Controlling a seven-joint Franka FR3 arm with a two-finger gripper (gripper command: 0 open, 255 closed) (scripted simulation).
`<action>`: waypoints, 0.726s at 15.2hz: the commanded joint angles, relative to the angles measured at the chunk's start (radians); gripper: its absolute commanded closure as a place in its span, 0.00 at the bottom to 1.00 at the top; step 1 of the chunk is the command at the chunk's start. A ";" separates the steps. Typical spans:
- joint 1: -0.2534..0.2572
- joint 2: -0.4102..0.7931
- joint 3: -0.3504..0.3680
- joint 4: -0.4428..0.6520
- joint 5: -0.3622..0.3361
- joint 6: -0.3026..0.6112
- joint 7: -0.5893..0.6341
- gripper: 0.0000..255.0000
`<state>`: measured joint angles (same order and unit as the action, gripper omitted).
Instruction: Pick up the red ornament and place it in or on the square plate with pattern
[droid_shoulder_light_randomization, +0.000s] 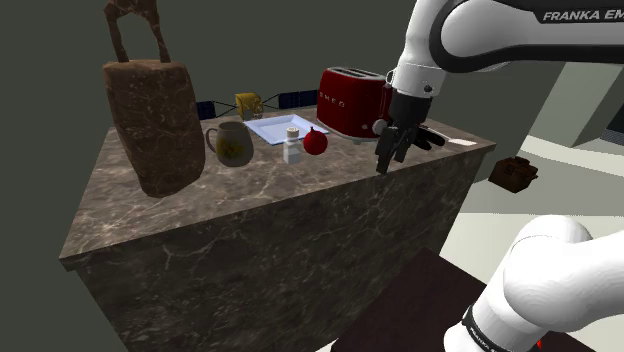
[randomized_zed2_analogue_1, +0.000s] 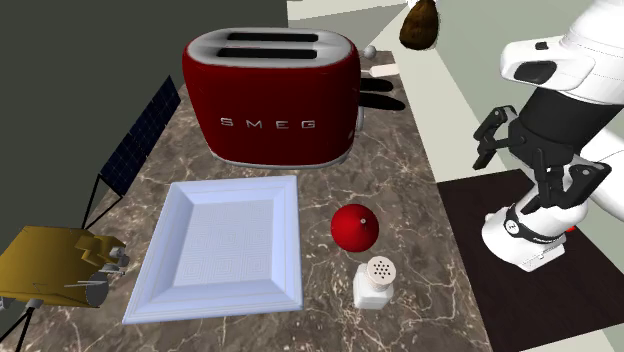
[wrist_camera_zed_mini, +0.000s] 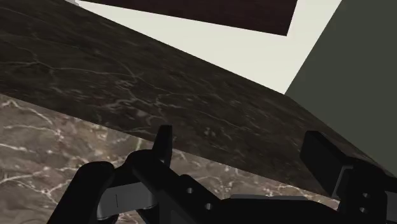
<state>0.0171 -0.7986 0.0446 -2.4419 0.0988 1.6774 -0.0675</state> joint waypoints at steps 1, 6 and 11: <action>0.000 0.000 0.000 0.000 0.000 0.000 0.000 0.00; 0.003 0.135 -0.024 0.051 0.018 0.174 -0.046 0.00; 0.013 0.275 -0.048 0.131 0.047 0.323 -0.096 0.00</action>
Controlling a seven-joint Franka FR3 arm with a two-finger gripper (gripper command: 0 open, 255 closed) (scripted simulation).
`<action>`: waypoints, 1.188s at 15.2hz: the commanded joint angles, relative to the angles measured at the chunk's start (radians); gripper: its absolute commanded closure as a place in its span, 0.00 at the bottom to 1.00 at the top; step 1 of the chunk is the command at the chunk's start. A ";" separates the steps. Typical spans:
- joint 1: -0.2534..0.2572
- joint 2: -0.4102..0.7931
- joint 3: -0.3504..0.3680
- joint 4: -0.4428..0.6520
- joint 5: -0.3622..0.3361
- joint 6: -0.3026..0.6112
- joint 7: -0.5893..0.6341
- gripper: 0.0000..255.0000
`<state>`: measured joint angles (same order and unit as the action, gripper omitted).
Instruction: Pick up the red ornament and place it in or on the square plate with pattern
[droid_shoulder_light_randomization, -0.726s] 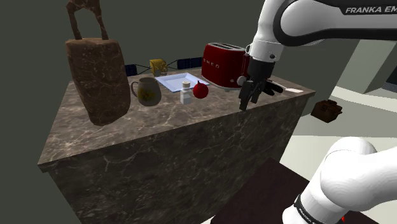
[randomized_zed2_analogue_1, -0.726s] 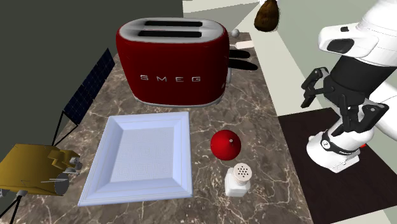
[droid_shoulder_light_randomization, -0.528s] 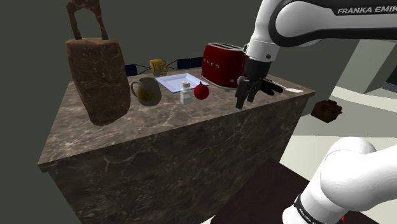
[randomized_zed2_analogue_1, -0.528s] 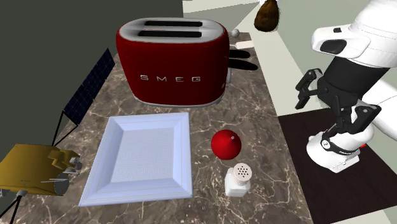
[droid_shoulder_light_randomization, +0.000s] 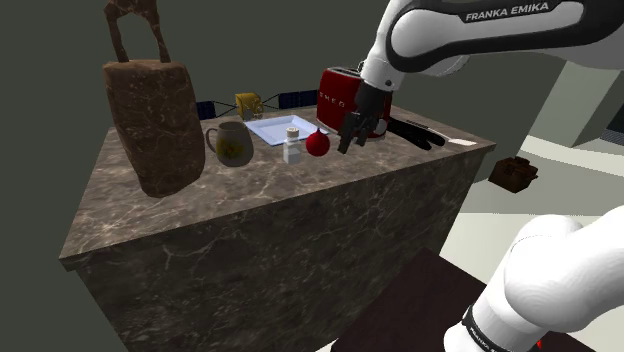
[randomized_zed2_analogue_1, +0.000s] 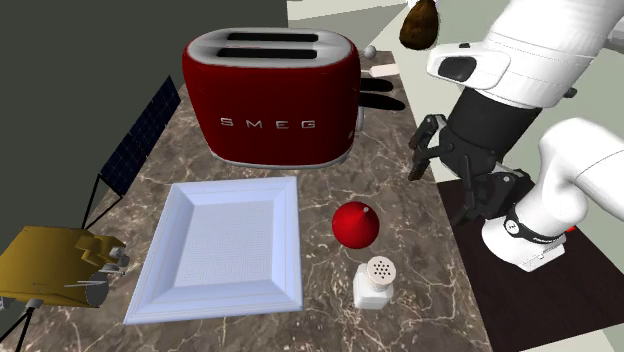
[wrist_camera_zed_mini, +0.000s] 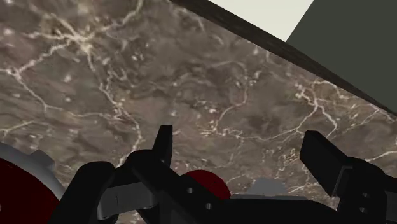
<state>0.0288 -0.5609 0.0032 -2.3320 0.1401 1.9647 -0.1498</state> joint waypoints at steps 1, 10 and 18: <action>0.004 0.065 -0.012 0.041 0.014 0.062 -0.025 0.00; 0.027 0.246 -0.041 0.166 0.076 0.222 -0.098 0.00; 0.034 0.285 -0.035 0.134 0.086 0.293 -0.104 0.00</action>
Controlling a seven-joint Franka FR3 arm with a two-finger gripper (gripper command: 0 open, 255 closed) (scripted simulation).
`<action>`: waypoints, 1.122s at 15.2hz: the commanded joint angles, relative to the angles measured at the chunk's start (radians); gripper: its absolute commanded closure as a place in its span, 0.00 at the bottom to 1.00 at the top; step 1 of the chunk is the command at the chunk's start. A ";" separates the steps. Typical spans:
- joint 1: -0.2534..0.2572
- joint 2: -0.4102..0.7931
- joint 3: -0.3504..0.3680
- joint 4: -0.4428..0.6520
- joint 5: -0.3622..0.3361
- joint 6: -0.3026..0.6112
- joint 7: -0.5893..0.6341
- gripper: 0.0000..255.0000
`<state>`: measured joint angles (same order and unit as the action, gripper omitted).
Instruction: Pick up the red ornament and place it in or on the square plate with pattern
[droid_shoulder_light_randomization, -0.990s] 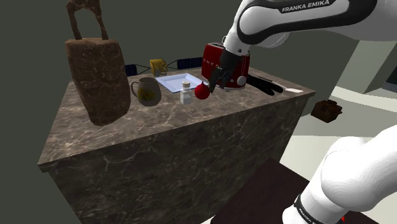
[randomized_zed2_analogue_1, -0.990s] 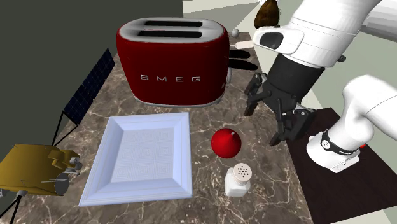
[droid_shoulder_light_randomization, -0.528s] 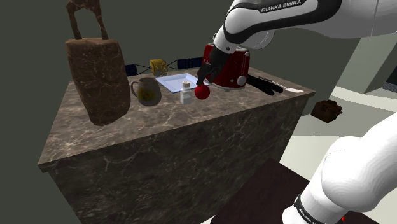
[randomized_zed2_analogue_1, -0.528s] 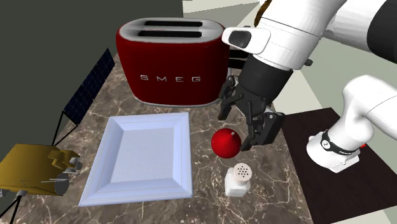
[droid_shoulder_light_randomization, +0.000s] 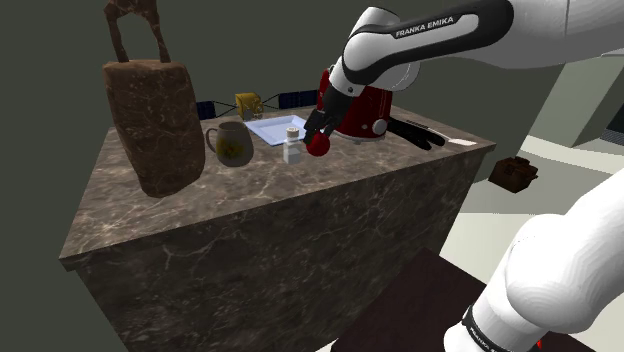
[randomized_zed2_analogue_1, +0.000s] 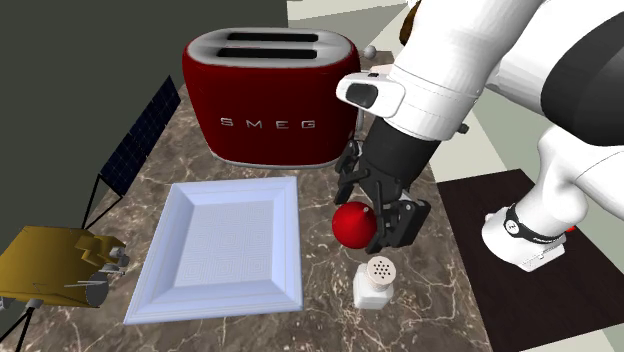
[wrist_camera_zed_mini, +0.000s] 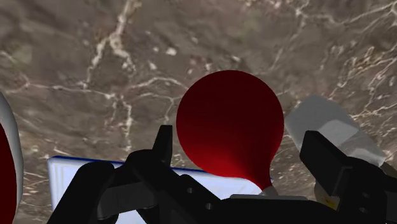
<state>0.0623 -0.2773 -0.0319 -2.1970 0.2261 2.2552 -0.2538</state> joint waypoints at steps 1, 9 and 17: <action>0.000 0.001 0.000 -0.001 0.000 0.003 0.000 0.00; 0.000 0.001 0.000 -0.001 0.000 0.003 0.000 1.00; -0.001 -0.003 0.000 0.022 -0.004 -0.024 0.006 1.00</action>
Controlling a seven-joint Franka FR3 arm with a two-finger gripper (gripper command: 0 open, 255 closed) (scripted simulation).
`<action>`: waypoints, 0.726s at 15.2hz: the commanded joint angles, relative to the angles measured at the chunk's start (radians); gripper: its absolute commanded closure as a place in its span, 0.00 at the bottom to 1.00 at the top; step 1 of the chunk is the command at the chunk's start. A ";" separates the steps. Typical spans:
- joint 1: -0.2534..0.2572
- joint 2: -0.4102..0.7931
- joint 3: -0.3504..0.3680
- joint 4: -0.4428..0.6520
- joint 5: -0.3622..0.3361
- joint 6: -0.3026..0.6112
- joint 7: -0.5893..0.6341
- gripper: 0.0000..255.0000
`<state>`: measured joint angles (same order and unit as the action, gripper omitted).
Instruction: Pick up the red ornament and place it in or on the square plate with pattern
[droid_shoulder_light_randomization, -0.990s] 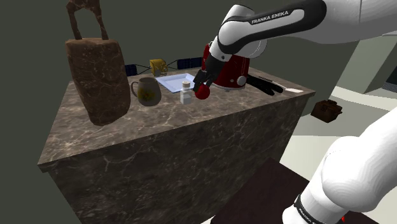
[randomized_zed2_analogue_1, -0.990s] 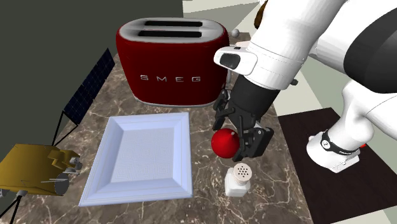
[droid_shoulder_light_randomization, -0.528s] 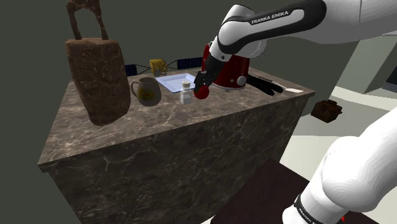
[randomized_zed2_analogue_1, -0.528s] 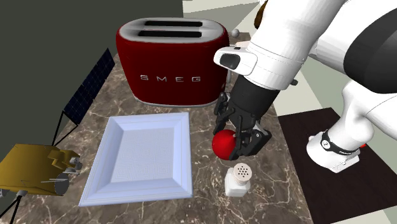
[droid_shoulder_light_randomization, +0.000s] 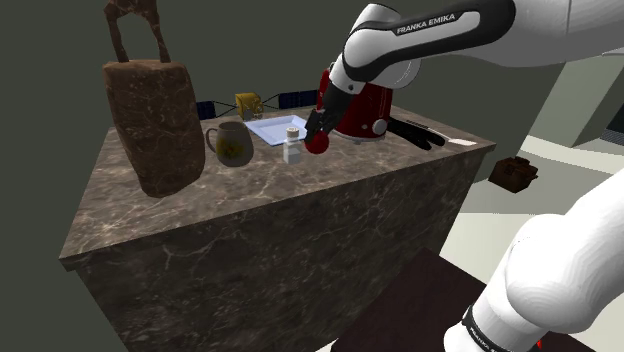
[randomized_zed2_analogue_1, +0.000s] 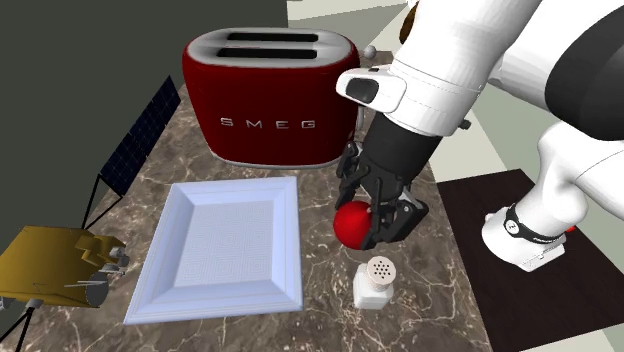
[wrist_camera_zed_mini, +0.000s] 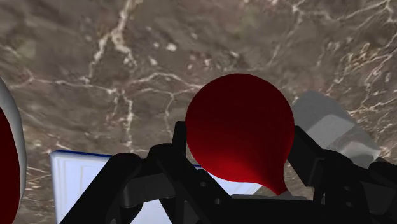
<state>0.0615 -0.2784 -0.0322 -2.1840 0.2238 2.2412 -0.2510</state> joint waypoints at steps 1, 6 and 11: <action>-0.001 -0.004 0.001 0.020 -0.004 -0.023 0.007 1.00; -0.003 -0.009 0.001 0.082 -0.013 -0.089 0.021 1.00; -0.005 -0.009 0.000 0.148 -0.021 -0.154 0.035 1.00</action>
<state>0.0578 -0.2898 -0.0295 -2.0530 0.2039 2.1023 -0.2156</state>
